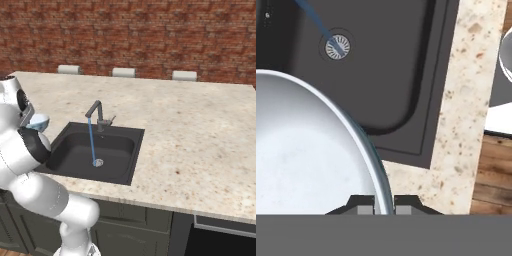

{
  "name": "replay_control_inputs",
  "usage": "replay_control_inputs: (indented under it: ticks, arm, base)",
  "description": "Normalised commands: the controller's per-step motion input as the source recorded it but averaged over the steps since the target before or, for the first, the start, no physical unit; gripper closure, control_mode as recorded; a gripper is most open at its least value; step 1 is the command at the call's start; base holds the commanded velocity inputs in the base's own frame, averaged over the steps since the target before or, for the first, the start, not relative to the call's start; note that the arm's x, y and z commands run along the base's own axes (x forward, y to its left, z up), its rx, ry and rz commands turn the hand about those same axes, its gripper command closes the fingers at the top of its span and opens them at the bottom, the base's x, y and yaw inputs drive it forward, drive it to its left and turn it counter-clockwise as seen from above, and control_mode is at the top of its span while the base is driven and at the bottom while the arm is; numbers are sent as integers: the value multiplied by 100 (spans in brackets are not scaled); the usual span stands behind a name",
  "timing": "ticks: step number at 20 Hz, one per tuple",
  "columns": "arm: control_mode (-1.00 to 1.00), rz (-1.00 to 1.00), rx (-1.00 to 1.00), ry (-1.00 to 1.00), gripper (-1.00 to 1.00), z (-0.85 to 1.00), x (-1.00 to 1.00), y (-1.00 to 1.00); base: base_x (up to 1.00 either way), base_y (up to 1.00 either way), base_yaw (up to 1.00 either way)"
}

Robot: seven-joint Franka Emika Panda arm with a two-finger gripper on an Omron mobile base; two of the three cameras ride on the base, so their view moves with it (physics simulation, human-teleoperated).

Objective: Rinse each bowl for a few seconds and place them down in the sink or on the counter.

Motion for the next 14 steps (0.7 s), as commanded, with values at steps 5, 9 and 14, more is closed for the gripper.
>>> replay_control_inputs:
  ticks: [5, 9, 14]
  arm:
    - [-100, 8, 3, 0, 100, -24, 19, 21]
    - [-100, 7, 4, 0, 100, -32, 8, 22]
    - [-100, 7, 7, 0, 100, -38, 3, 20]
  base:
    - [0, 0, 0]
    - [0, 0, 0]
    - [0, 0, 0]
